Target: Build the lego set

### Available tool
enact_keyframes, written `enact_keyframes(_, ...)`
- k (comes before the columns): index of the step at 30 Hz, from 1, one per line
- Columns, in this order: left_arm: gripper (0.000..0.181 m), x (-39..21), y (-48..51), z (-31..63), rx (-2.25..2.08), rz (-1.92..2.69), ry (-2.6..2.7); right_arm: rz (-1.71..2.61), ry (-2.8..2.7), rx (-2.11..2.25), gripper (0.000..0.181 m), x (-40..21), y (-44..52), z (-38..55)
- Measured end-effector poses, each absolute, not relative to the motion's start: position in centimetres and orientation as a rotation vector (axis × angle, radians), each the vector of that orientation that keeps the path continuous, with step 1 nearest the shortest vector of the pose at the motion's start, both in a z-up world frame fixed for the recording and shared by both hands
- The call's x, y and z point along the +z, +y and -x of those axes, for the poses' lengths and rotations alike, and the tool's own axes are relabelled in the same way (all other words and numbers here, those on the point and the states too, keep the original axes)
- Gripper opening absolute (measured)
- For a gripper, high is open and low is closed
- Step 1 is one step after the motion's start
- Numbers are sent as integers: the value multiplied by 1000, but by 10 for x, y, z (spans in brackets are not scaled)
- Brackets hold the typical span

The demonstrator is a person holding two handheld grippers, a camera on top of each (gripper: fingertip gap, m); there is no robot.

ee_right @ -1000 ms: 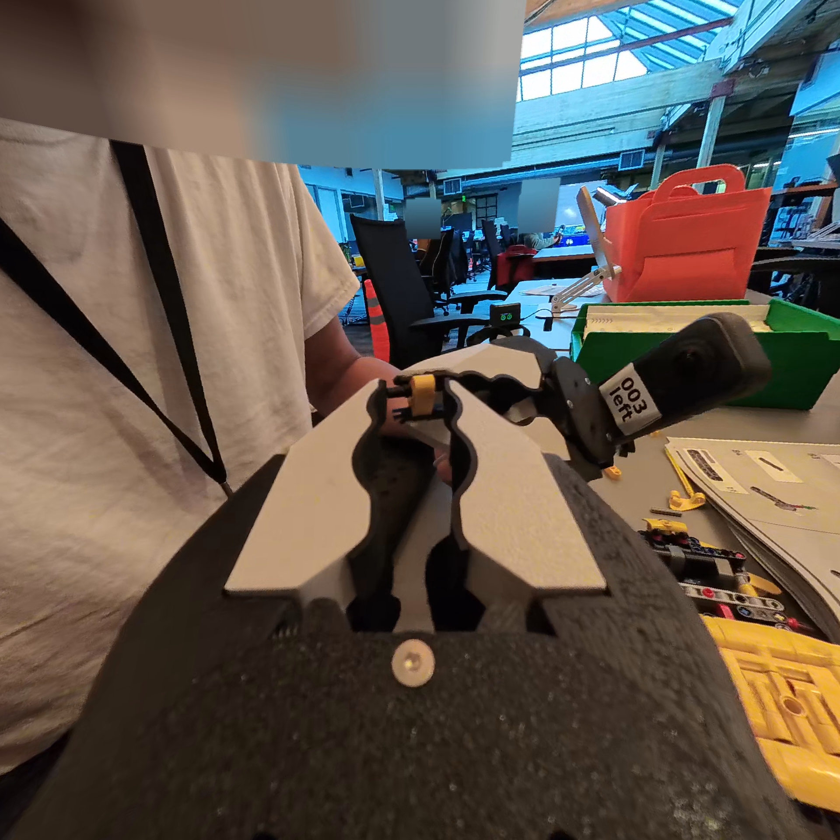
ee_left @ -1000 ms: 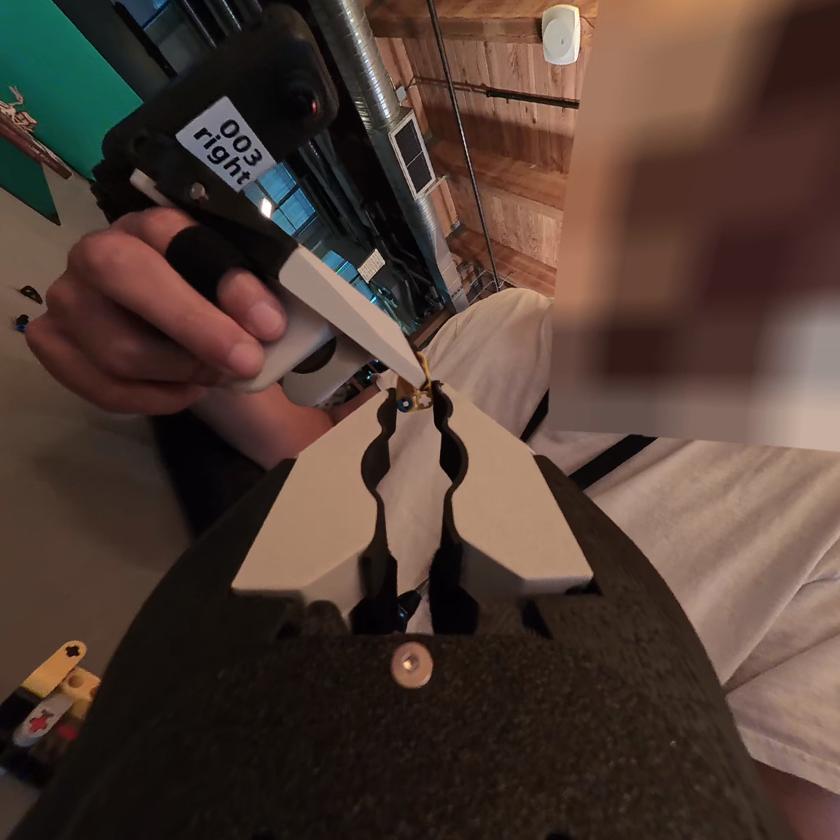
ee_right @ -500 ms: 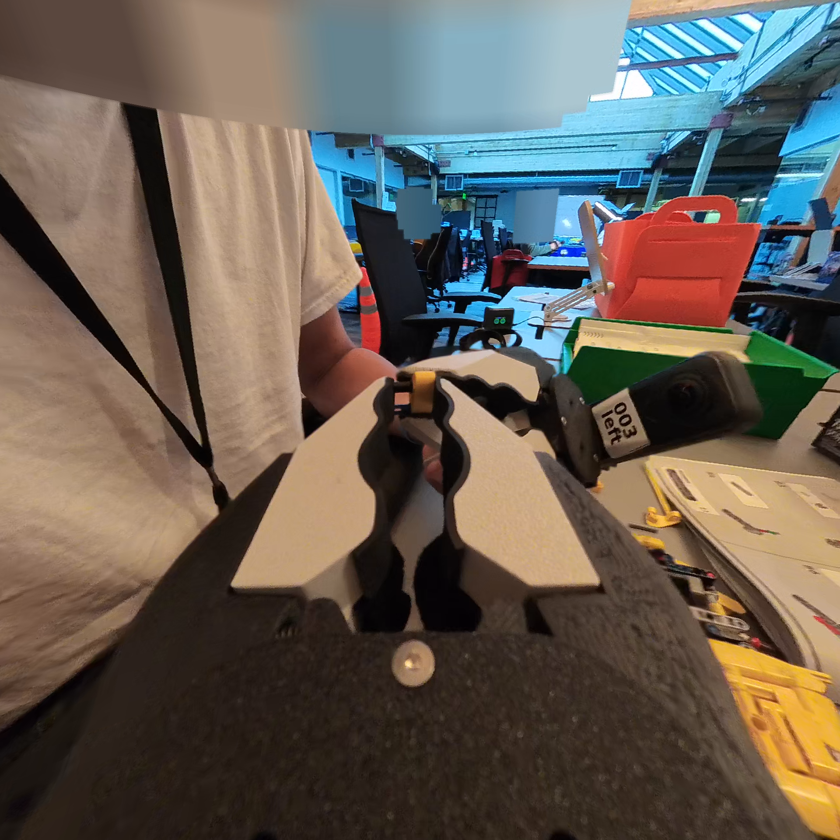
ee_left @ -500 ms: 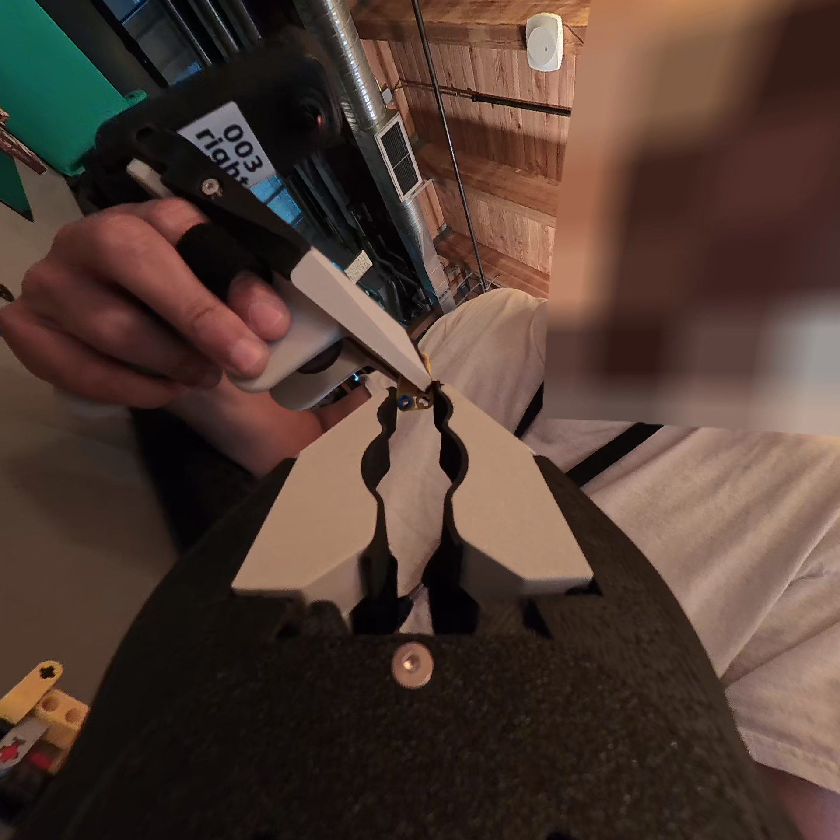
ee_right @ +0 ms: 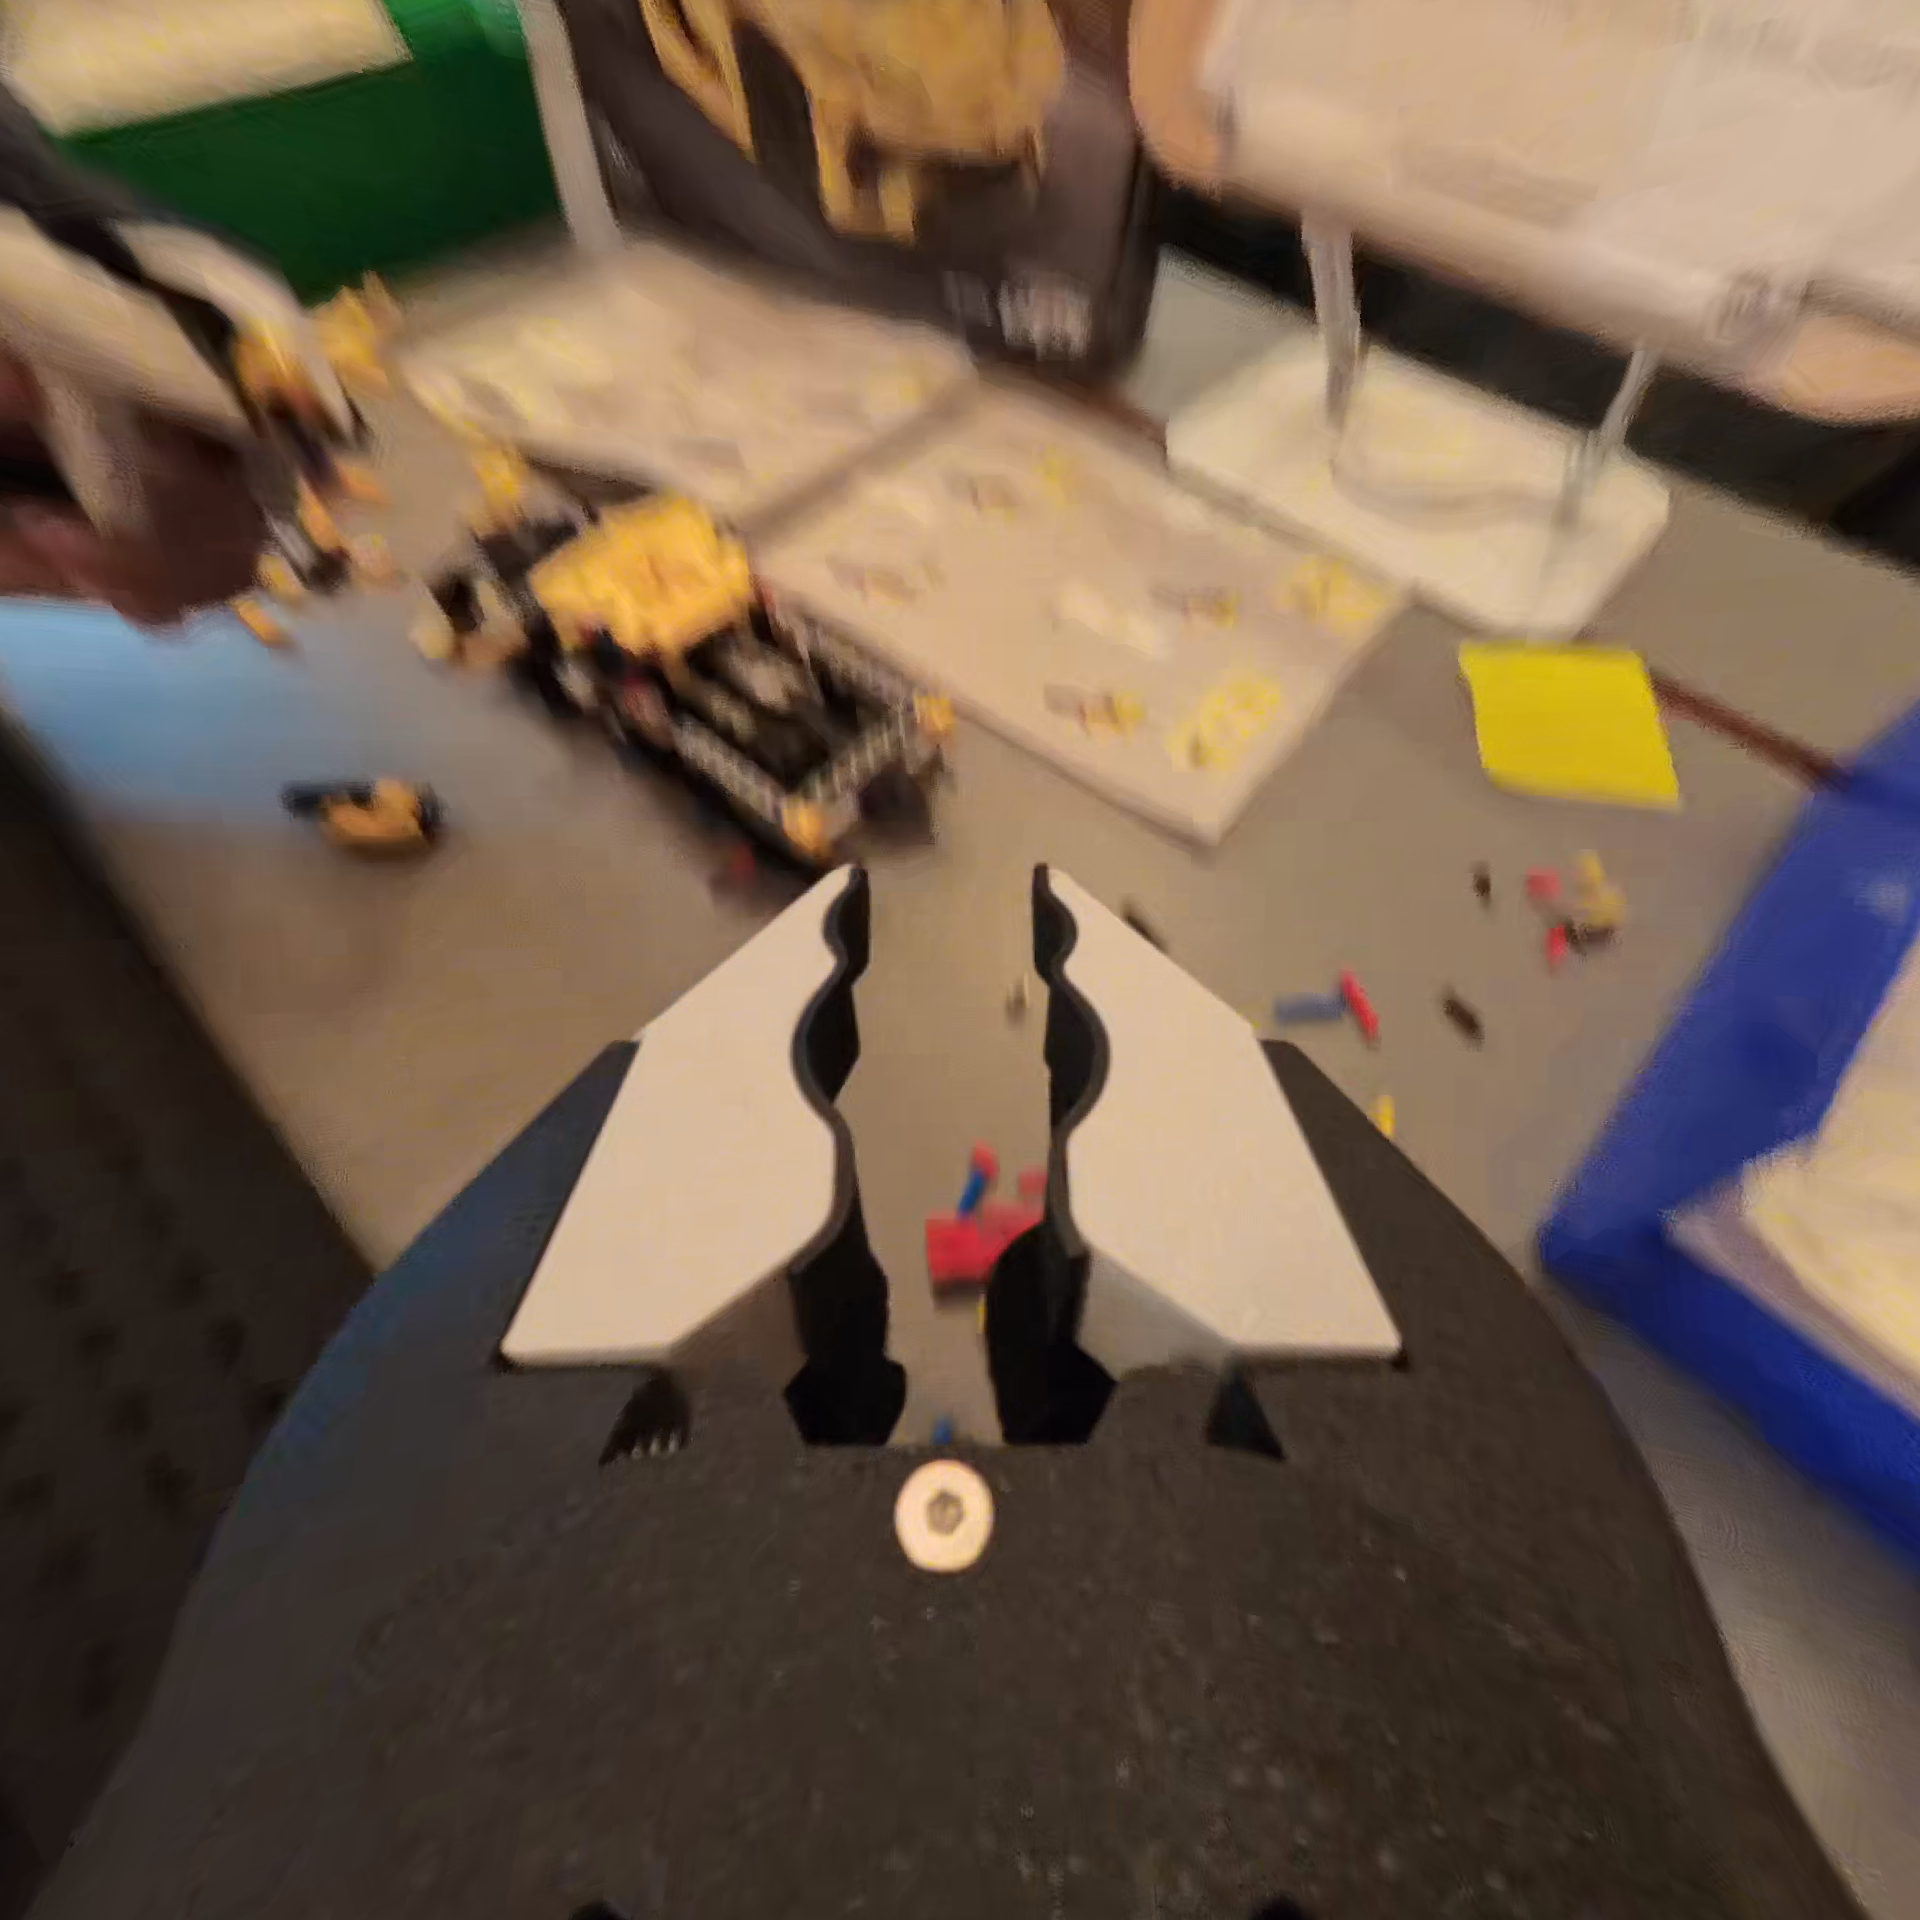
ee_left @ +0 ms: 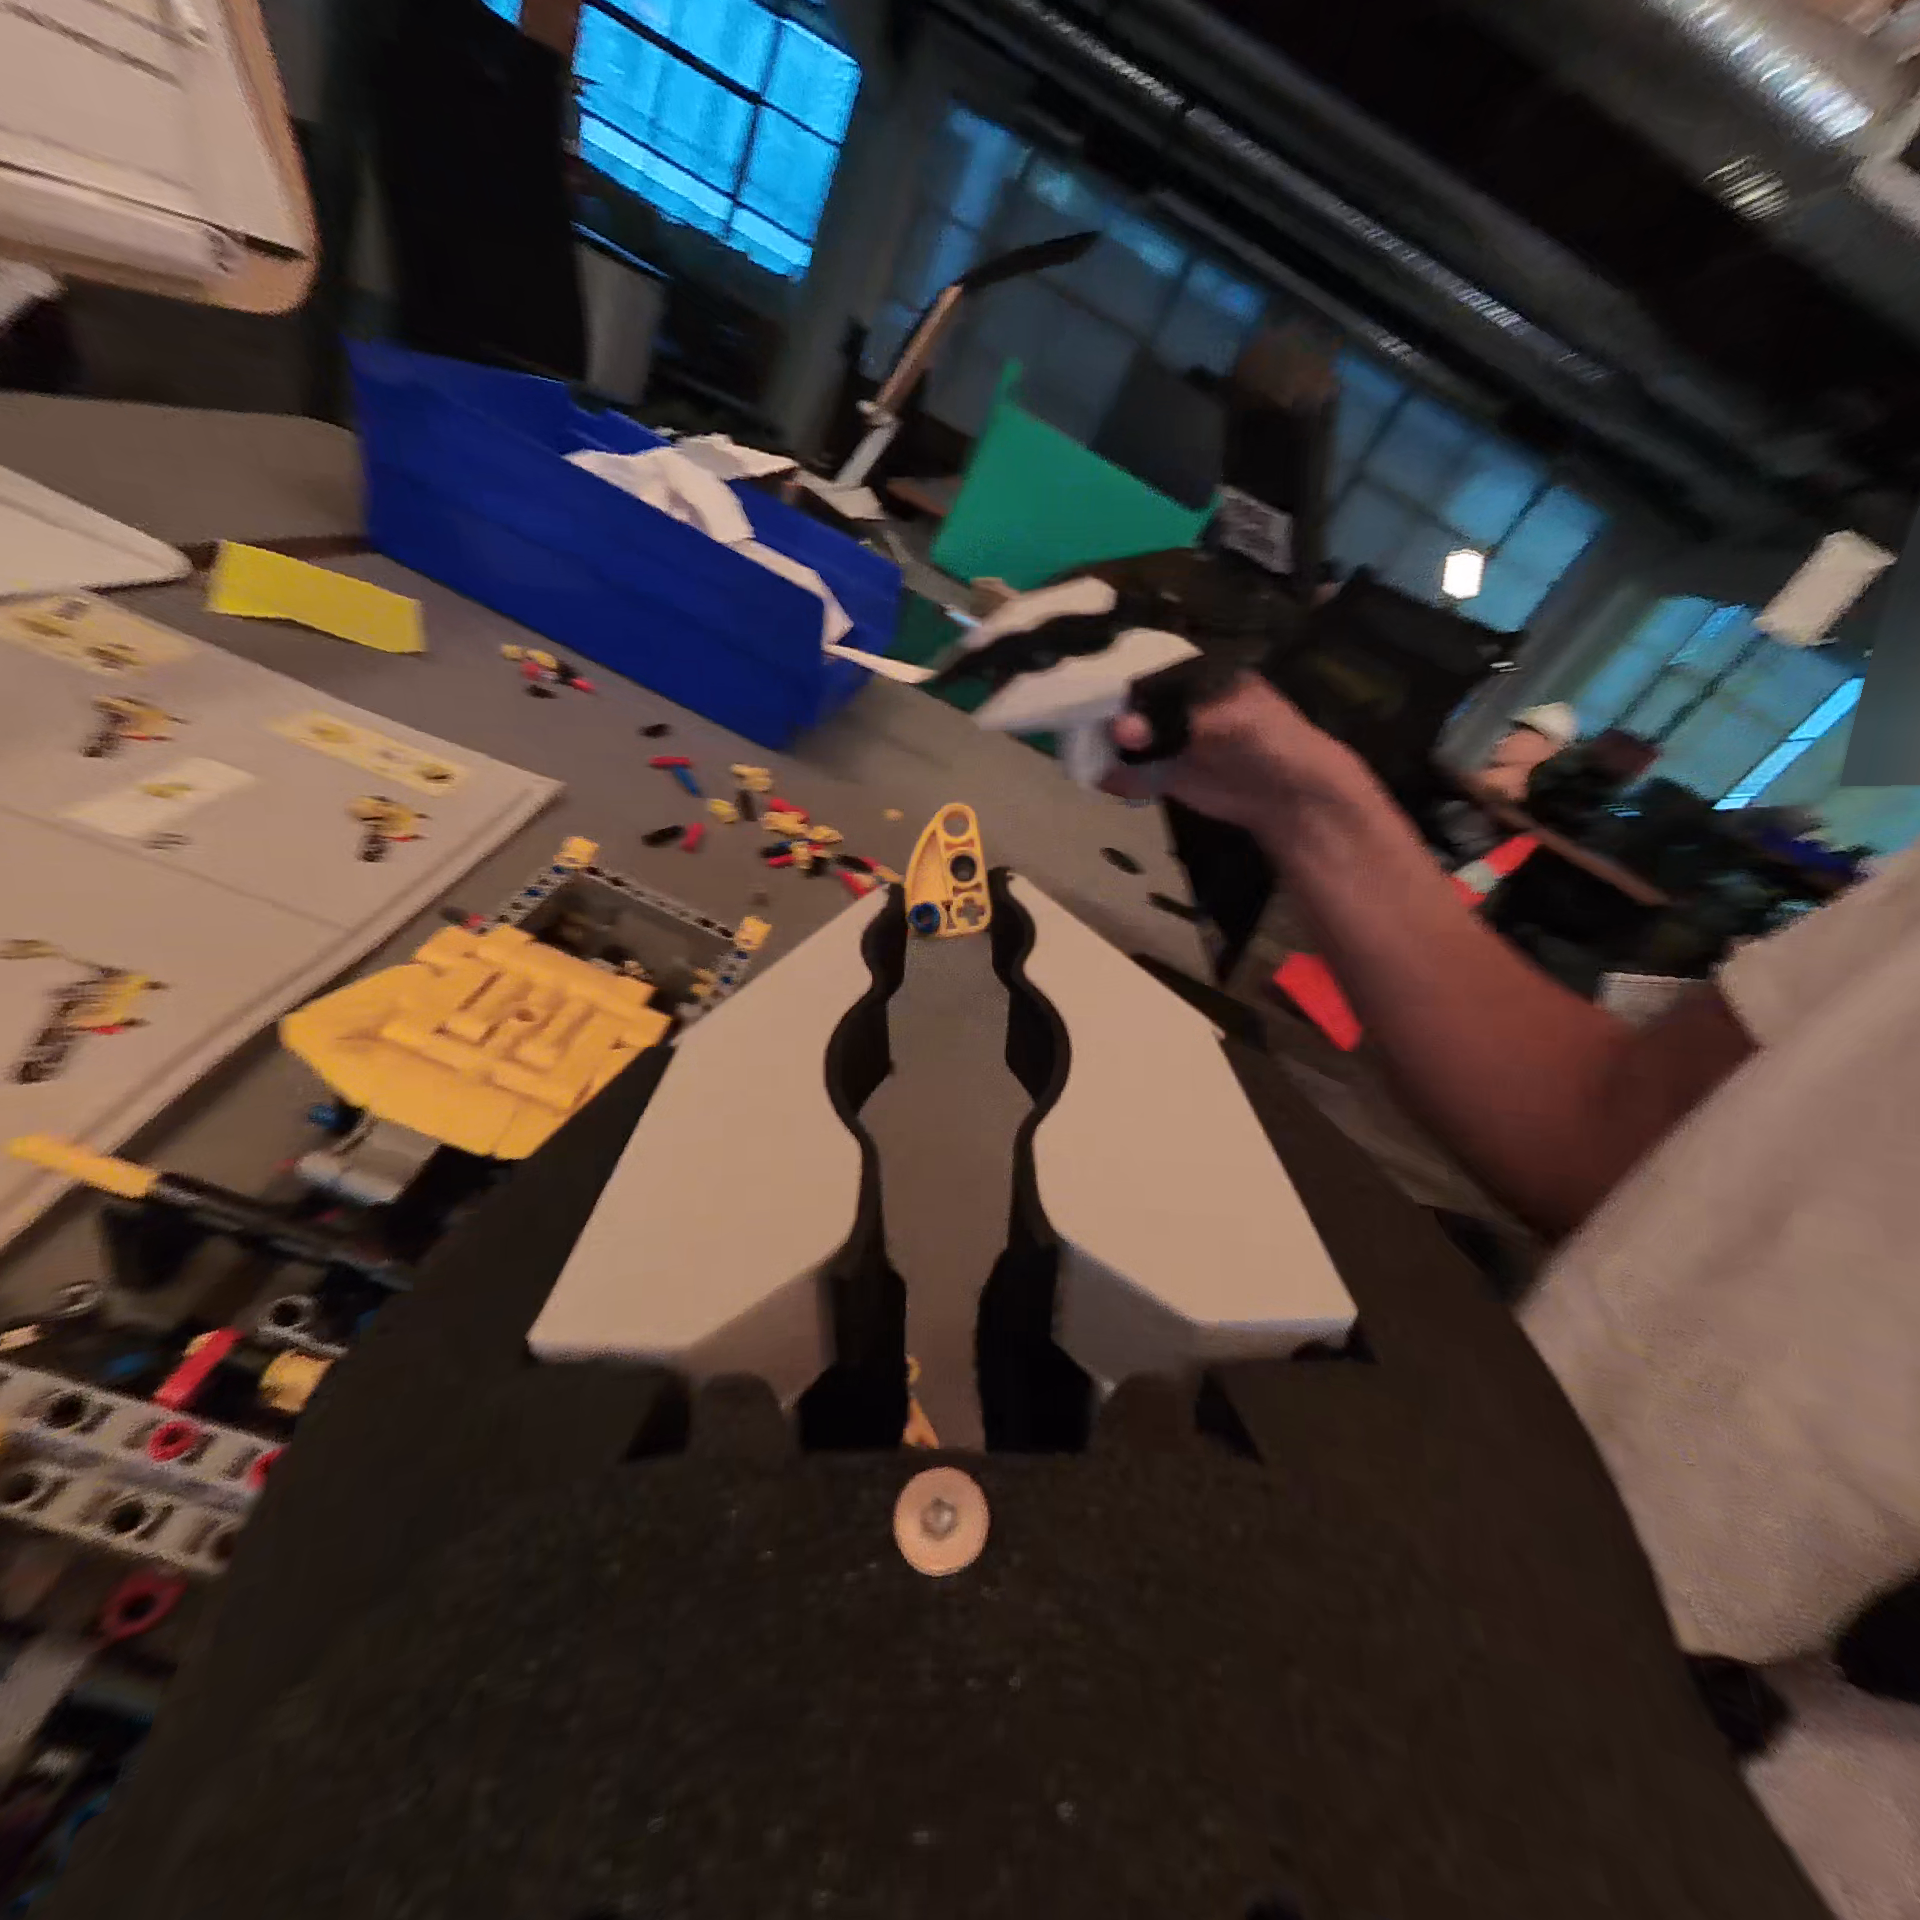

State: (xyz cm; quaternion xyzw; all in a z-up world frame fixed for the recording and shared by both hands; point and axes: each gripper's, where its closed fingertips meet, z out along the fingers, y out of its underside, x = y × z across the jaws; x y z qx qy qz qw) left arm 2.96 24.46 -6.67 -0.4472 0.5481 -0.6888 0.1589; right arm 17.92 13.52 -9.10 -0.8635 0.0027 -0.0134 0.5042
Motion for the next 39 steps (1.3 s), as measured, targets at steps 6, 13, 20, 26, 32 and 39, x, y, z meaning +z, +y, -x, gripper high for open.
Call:
enact_keyframes(6, 15, -91, 234, -37, -1656, 1256, 1695, 2466, 1, -223, 21, -170, 57, -153)
enact_keyframes(13, 15, -89, 227, -37, -1642, 1222, 1701, 2414, 106, -113, 21, -191, 51, -139)
enact_keyframes(20, 15, -89, 240, -38, -1635, 1243, 1670, 2369, 502, -28, 25, -191, 146, -94)
enact_keyframes(26, 15, -88, 238, -38, -1620, 1236, 1669, 2413, 539, -81, 16, -213, 157, -94)
enact_keyframes(32, 15, -86, 242, -38, -1657, 1268, 1637, 2412, 497, -189, 4, -214, 158, -103)
enact_keyframes(39, 15, -89, 243, -39, -1651, 1281, 1647, 2442, 377, -153, 3, -201, 144, -109)
